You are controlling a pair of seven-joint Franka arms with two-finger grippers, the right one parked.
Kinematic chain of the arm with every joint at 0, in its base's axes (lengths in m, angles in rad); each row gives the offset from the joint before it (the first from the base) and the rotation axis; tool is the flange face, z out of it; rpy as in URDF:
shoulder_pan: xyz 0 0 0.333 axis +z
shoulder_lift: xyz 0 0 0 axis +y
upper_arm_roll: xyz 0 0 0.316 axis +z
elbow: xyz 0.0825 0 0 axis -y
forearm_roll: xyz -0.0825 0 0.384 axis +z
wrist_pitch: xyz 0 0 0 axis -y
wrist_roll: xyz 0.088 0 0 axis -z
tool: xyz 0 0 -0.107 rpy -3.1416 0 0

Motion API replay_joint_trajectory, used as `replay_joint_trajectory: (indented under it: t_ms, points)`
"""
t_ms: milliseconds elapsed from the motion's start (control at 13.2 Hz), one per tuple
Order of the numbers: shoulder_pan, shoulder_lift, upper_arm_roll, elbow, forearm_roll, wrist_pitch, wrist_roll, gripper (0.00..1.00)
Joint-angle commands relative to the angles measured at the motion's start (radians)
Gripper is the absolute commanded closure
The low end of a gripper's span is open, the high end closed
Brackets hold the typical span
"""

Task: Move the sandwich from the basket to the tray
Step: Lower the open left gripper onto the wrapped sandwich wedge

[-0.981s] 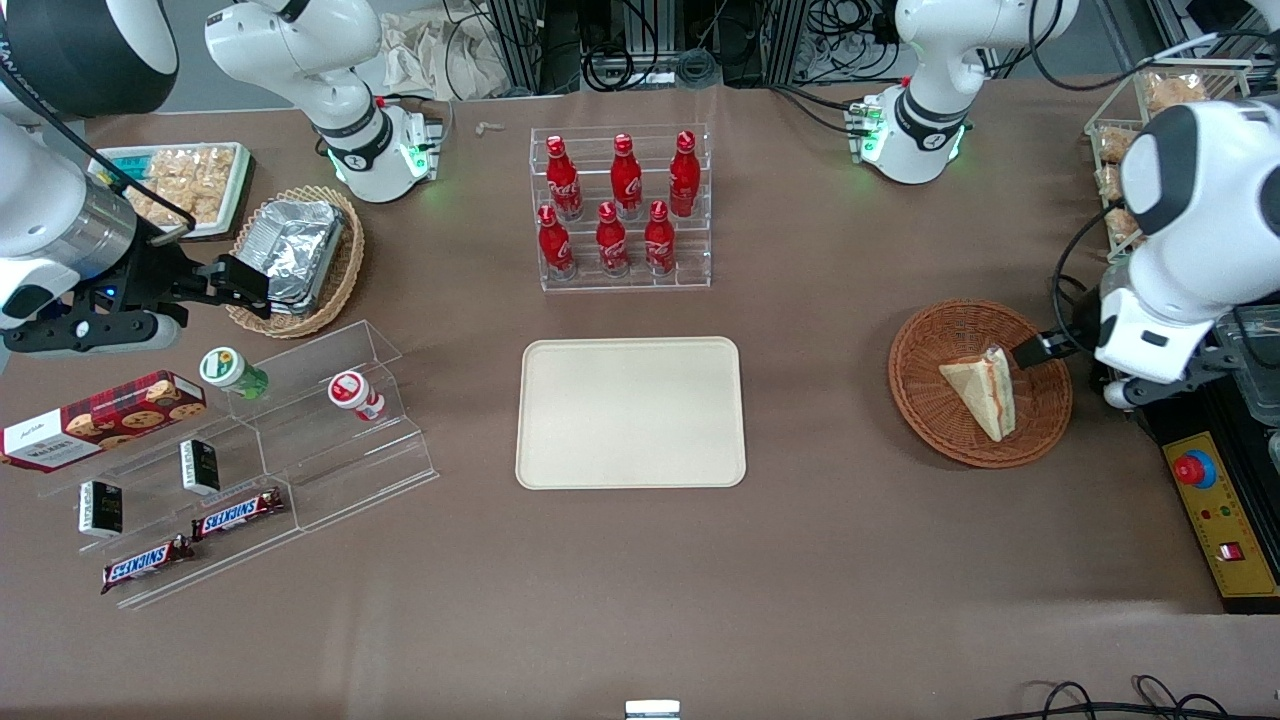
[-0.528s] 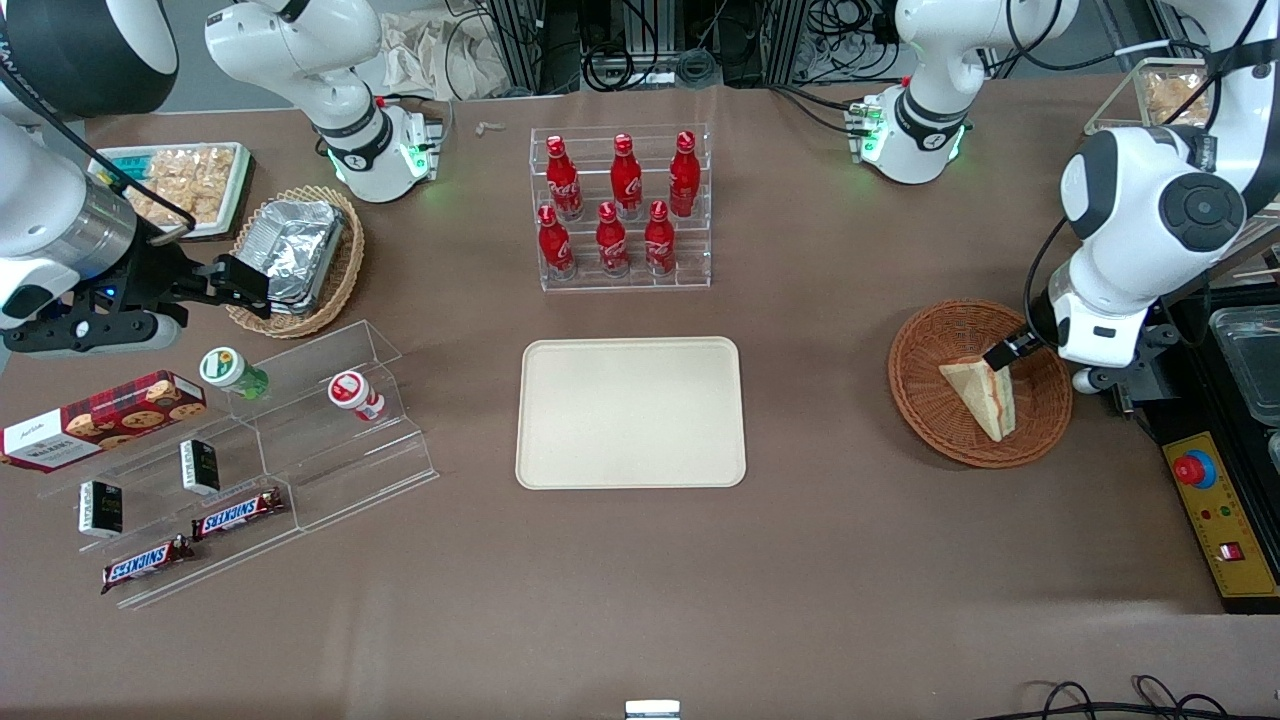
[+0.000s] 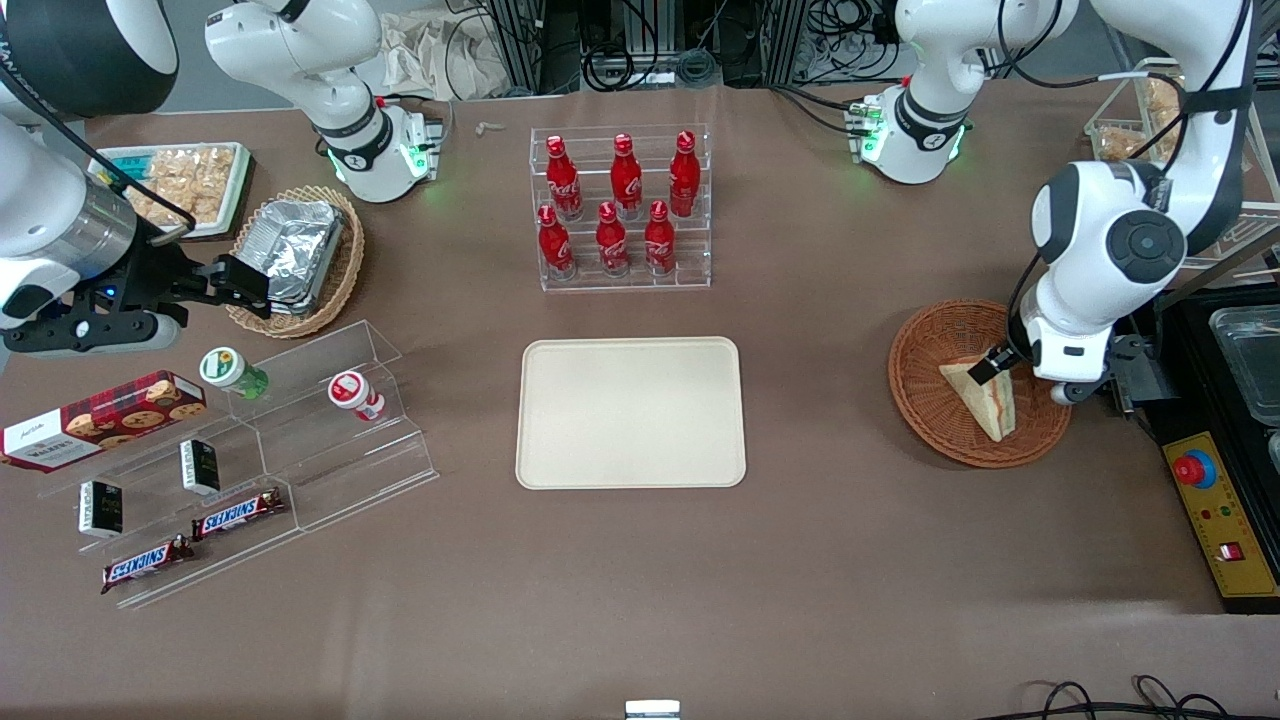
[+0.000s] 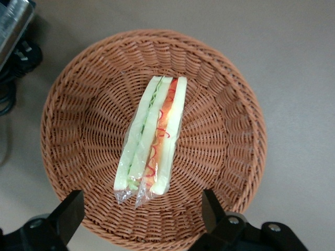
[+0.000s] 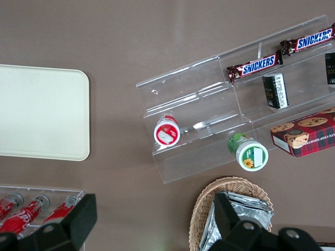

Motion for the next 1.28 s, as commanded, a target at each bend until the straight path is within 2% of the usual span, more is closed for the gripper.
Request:
replay_joint_trajectory:
  t_ms: [0,377,755,906,1057,1132,1208]
  points:
    - [0.006,0.002,-0.003,-0.037,0.032,0.048,-0.035,0.00]
    - [0.029,0.030,0.000,-0.103,0.066,0.158,-0.035,0.00]
    - [0.042,0.064,0.000,-0.124,0.067,0.221,-0.035,0.00]
    - [0.042,0.075,0.000,-0.124,0.067,0.240,-0.035,0.05]
    - [0.042,0.082,0.000,-0.124,0.067,0.243,-0.035,0.06]
    - [0.042,0.082,0.000,-0.124,0.067,0.243,-0.037,0.12]
    - [0.042,0.082,0.000,-0.123,0.066,0.244,-0.043,0.36]
